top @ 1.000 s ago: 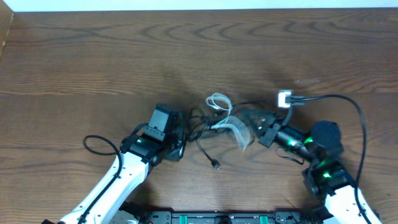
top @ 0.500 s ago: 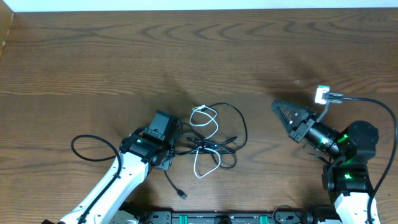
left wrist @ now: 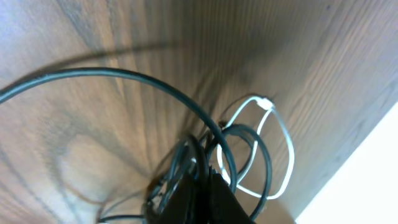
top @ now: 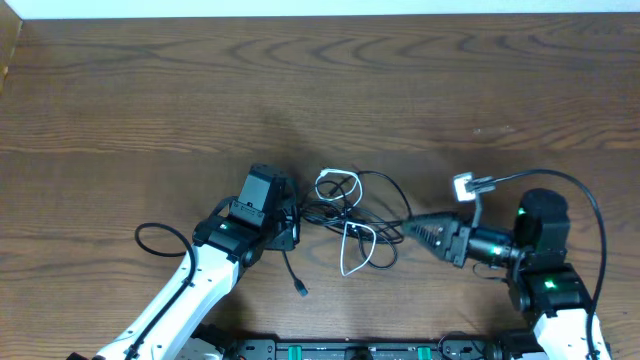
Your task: Untangle cables
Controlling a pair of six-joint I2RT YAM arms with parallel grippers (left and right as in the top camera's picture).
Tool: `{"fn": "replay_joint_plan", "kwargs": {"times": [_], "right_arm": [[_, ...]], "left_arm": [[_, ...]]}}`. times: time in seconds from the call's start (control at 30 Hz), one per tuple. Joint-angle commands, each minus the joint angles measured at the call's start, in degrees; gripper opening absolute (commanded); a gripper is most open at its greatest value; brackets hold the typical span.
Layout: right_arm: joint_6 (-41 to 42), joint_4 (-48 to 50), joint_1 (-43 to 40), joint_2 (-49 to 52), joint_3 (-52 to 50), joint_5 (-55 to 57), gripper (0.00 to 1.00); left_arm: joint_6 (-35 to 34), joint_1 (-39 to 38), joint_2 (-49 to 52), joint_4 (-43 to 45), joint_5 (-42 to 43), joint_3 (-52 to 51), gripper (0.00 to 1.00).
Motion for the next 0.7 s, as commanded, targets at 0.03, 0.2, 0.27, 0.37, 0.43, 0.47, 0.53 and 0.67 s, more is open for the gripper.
{"fn": "replay_joint_plan", "kwargs": {"times": [0.03,0.2,0.27,0.37,0.43,0.47,0.53,0.67], "right_arm": [[-10.1,-1.2,5.5,-0.2,0.3,-1.1,0.33],[-10.6,-3.2,12.5,0.2,0.3,12.2,0.33],[-10.6,-3.8,15.3,1.4,0.3,18.3,0.35],[-10.2,-2.8,19.4,4.4,0.3,23.7,0.36],[-7.7,-0.7,21.5,6.8,0.3,25.6,0.36],[-6.3,0.3,22.3,8.1,0.3,27.0,0.36],[-2.7,1.9,23.5,10.9,0.3,30.8,0.36],[3.8,3.9,24.2,16.8,0.3,38.7,0.35]], "left_arm": [[-4.4,0.1,-0.2,1.6,0.9,0.4,0.08],[-4.5,0.1,-0.2,2.3,1.0,0.4,0.08],[-4.9,0.0,-0.2,2.3,2.1,0.4,0.08],[-5.0,0.0,-0.2,2.6,3.9,0.4,0.08],[-5.0,0.0,-0.2,2.5,4.2,0.4,0.08],[-5.0,0.0,-0.2,2.5,4.5,0.4,0.08],[-5.0,0.0,-0.2,2.5,5.2,0.4,0.08],[-4.5,0.0,-0.2,2.5,6.4,0.4,0.08]]}}
